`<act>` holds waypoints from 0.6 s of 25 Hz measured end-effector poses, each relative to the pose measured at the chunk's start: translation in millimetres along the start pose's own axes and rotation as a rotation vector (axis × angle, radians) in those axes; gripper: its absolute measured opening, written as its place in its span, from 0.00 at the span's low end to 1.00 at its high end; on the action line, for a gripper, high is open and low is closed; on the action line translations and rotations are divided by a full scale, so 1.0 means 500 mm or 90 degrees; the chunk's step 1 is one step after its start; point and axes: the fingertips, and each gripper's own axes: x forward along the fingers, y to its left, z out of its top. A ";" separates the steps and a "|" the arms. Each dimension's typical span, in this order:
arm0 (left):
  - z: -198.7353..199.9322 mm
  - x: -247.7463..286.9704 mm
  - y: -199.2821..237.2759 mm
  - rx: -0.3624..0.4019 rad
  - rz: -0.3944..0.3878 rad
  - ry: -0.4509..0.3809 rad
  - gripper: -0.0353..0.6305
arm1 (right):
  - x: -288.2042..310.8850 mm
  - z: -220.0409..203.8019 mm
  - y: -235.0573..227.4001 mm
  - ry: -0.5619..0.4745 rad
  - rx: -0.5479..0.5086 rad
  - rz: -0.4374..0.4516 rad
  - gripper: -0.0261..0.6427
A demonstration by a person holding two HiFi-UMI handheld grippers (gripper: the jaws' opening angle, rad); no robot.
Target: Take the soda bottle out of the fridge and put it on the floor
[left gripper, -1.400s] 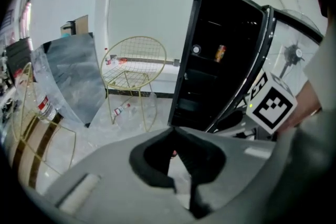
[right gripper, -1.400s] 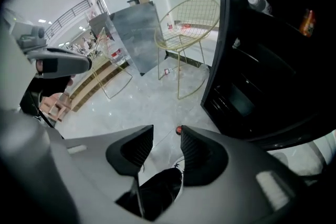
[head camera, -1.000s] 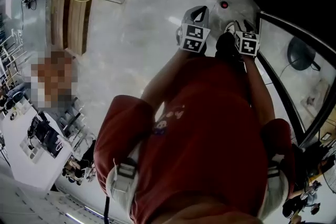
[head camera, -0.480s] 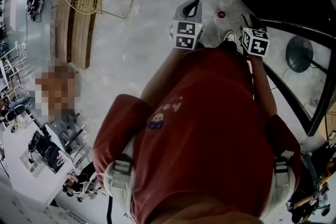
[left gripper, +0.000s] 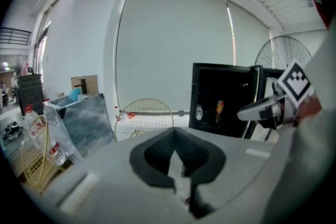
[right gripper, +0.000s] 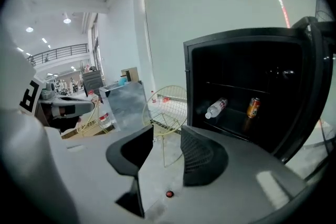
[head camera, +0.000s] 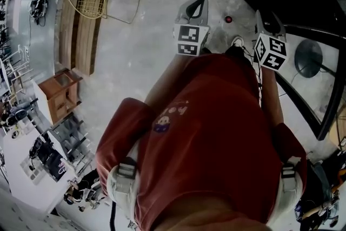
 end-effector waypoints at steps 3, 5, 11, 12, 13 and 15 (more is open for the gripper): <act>0.015 -0.002 -0.003 0.004 -0.003 0.001 0.05 | -0.008 0.018 -0.003 -0.014 -0.006 -0.005 0.26; 0.017 -0.004 -0.002 0.006 -0.005 0.002 0.05 | -0.009 0.023 -0.003 -0.020 -0.007 -0.010 0.26; 0.013 -0.015 -0.004 0.008 -0.004 -0.002 0.05 | -0.016 0.020 -0.009 -0.023 -0.012 -0.020 0.26; 0.012 -0.016 -0.004 0.005 -0.003 -0.003 0.05 | -0.017 0.019 -0.011 -0.024 -0.015 -0.021 0.26; 0.011 -0.017 -0.004 0.003 -0.003 -0.003 0.05 | -0.019 0.017 -0.013 -0.023 -0.017 -0.022 0.26; 0.012 -0.020 -0.004 -0.001 -0.003 -0.003 0.05 | -0.022 0.015 -0.016 -0.021 -0.016 -0.024 0.26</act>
